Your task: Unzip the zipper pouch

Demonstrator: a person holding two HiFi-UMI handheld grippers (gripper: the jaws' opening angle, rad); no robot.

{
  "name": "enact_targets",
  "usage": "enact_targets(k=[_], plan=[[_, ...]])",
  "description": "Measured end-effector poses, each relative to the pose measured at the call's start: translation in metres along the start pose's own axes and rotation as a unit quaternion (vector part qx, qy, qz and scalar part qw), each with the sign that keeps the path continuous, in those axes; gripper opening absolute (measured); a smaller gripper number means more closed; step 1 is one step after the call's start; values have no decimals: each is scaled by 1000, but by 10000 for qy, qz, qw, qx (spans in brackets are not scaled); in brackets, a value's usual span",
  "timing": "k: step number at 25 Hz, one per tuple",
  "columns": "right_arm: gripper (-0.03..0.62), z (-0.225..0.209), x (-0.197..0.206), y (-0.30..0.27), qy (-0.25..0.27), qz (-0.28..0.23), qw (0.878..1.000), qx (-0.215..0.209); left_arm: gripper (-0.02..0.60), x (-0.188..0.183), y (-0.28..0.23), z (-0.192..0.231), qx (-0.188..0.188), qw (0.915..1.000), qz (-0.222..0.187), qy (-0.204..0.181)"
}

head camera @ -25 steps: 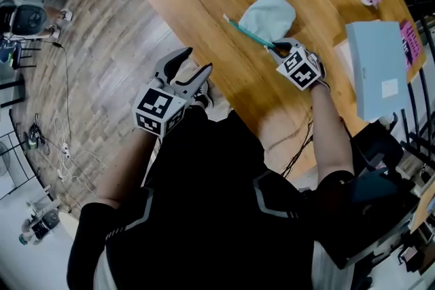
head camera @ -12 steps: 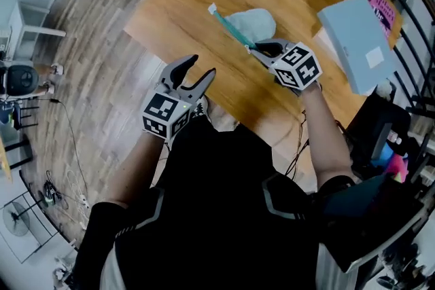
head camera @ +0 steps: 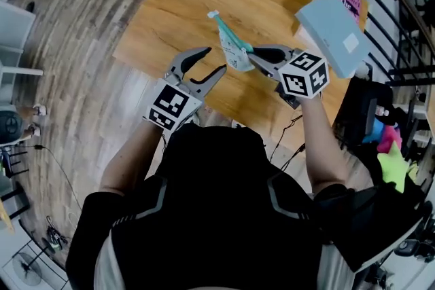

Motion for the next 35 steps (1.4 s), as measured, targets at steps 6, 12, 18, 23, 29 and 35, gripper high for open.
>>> enact_targets(k=[6,12,18,23,29,35], plan=[[52,21,-22,25,-392,-123,9985,362,207,-25,-12,-8,342,9948,-17,-964],[52,34,-39,40,-746,-247,9947,663,199,-41,-22,-15,865,9867,-156,-1369],[52,38,-40,51,-1188,-265,9898,740,199,-50,-28,-22,1021,9689,-110,-2250],[52,41,-42,59,-1319,-270,9885,689,113,-61,-31,-34,1378,9586,-174,-2486],[52,42,-46,63,-1152,-247,9905,712,87,-72,-27,-31,1376,9734,-280,-1812],[52,40,-44,65,-1059,-224,9923,600,43,-72,-27,-20,1227,9888,-304,-787]])
Point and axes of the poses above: the fingertips, and each gripper's own axes: y backward along the fingers, z to its left, x out of its underside, the point moved 3 cm from there along y, backward along the fingers, and after that the axes turned 9 degrees about x, right-handed, at the moved point
